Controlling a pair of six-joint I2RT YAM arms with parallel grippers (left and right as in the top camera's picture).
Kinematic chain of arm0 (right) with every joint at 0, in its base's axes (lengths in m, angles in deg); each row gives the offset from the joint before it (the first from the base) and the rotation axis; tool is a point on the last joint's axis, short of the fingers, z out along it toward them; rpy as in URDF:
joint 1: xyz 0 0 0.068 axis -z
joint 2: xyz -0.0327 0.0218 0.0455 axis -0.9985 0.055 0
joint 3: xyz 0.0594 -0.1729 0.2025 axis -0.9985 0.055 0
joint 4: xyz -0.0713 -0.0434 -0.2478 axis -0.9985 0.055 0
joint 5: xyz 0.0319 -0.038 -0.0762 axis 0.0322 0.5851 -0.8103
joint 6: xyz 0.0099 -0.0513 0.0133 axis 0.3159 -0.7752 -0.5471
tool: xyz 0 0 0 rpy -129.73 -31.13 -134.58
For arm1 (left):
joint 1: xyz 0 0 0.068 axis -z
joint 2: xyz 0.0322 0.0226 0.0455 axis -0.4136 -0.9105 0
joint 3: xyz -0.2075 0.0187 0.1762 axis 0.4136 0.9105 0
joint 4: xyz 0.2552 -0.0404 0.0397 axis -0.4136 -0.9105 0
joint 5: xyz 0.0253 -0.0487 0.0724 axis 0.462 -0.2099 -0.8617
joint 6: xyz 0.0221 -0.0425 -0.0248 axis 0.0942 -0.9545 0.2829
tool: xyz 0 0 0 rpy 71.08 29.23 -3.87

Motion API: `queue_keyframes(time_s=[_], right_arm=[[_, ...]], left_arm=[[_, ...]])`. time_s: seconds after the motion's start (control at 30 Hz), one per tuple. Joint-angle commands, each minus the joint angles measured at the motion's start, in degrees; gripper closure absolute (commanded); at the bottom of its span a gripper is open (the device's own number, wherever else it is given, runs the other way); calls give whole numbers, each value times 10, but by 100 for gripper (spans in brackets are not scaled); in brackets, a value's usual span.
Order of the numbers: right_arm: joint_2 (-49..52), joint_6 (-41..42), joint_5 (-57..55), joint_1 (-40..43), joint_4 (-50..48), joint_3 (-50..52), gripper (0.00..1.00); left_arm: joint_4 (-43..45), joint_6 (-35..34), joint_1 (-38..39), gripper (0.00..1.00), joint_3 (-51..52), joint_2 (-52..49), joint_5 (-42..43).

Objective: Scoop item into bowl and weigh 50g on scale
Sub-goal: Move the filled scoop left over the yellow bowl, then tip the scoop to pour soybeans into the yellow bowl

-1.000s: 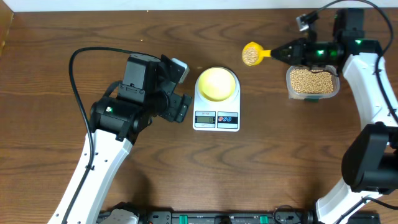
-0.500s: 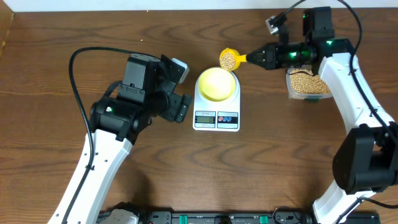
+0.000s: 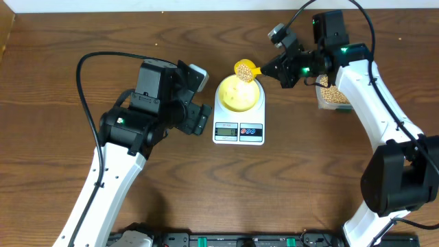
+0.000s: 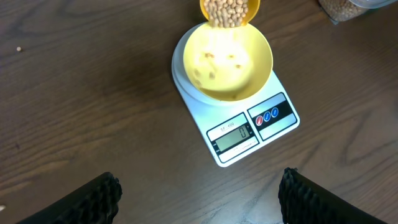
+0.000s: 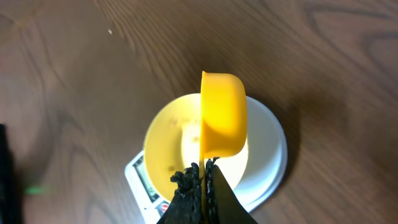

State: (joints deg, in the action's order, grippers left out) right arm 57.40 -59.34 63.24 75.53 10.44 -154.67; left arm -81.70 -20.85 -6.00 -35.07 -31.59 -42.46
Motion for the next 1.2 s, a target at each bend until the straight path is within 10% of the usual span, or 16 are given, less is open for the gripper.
queue_keyframes(time_s=[0.0, 1.17], right_arm=[[-10, -69, -17, -8, 1, 1, 99], [-10, -225, -17, -42, 0, 14, 99]], left_arm=[[-2, 8, -2, 17, 0, -2, 7], [-2, 8, -2, 17, 0, -2, 7]])
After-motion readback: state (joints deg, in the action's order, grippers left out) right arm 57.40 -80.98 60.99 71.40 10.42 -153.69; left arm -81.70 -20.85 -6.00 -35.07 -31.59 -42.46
